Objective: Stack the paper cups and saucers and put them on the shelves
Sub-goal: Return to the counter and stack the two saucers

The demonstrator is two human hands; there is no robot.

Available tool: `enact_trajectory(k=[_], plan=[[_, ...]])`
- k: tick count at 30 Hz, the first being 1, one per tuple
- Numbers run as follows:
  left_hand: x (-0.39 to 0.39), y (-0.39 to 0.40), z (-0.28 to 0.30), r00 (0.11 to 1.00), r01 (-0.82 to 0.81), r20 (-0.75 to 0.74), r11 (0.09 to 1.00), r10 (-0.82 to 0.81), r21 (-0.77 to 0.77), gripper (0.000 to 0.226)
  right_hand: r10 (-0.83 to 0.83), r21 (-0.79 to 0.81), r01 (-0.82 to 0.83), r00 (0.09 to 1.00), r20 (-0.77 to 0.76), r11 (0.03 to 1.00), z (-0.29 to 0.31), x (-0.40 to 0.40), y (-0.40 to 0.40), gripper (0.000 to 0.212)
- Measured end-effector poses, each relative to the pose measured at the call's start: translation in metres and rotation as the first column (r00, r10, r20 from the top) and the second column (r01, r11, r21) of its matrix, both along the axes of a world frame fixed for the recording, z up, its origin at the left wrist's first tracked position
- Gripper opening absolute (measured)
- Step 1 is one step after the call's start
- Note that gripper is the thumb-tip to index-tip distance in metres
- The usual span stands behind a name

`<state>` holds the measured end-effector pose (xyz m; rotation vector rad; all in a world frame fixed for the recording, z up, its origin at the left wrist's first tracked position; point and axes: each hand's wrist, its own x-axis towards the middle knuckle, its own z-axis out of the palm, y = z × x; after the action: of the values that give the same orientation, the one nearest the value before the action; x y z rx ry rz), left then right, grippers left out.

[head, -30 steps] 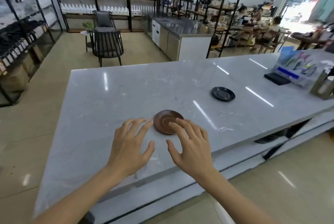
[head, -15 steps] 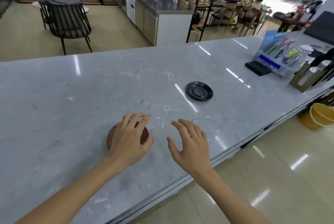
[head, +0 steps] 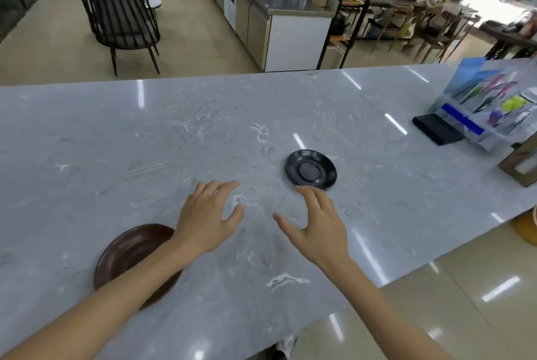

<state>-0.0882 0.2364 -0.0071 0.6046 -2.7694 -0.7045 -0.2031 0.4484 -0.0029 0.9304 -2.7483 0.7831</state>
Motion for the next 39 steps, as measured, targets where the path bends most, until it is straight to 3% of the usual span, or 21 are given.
enact_trajectory(k=[9,18,24,30,39], plan=[[-0.116,0.031,-0.008,0.983,-0.159,0.121,0.975,0.140,0.158,0.054,0.064,0.082,-0.082,0.978,0.197,0.993,-0.006,-0.158,0.023,0.072],[-0.210,0.043,-0.026,0.956,-0.249,0.251,0.880,0.155,0.405,0.083,0.053,0.217,-0.169,0.889,0.455,0.961,-0.025,-0.256,0.019,0.110],[-0.242,0.039,-0.029,0.926,-0.236,0.373,0.858,0.056,0.456,0.108,0.070,0.265,-0.267,0.816,0.574,0.927,-0.039,-0.286,0.006,0.120],[-0.257,0.039,-0.032,0.930,-0.181,0.367,0.894,0.019,0.411,0.095,0.141,0.216,-0.338,0.776,0.614,0.916,-0.051,-0.292,-0.003,0.117],[-0.253,0.041,-0.037,0.947,-0.179,0.318,0.876,0.030,0.448,0.100,0.215,0.149,-0.381,0.758,0.615,0.913,-0.054,-0.290,-0.008,0.109]])
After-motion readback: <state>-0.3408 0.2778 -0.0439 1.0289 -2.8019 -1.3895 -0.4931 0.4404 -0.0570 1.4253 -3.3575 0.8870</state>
